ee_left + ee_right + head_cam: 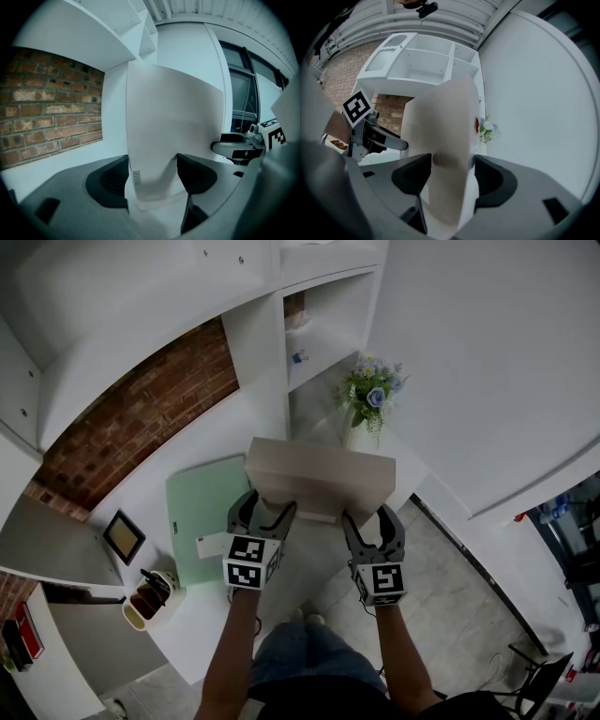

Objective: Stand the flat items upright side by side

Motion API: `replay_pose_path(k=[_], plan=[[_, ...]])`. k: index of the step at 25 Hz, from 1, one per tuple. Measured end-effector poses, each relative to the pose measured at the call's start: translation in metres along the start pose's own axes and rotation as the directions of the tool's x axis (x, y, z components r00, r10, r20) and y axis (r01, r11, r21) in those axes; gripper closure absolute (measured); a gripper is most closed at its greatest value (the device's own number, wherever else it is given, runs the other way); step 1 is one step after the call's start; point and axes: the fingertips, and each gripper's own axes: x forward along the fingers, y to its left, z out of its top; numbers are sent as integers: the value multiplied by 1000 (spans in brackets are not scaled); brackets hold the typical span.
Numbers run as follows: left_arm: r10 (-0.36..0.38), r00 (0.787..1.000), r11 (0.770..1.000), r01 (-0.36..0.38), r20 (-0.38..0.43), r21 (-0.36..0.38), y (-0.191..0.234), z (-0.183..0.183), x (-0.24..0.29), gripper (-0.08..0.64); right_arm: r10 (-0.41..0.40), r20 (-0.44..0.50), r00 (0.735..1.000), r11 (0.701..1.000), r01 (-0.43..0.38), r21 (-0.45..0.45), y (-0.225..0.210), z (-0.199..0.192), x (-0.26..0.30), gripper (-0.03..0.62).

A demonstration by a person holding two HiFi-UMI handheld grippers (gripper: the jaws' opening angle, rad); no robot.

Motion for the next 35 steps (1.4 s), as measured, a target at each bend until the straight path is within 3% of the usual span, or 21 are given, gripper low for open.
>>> replay_pose_path(k=[10,19,25,28,31,35], plan=[[10,1000,1000,-10,-19,20,-8,-10,-12,262,30,-31,999,999,-31,-22,6,-2,-17,318],[18,999,1000,-18,-32,-22,-8,-5,-13,262,94,-47,994,995,-93,28,3,4,-17,308],[32,999,999,-33,-30,-43,-6,-4,-15,262,184,-27,982,980,-182,84,-10,11,-16,261],[40,999,997,-41,-24,-71,-3,-7,-20,262,315,3,949,940,-312,135,-13,19,-13,225],[49,999,994,-51,-22,-94,-1,-11,-30,262,461,30,887,871,-459,174,-17,25,-2,199],[61,998,991,-62,-14,-119,-2,-16,-45,262,596,3,803,790,-587,176,-21,29,15,189]])
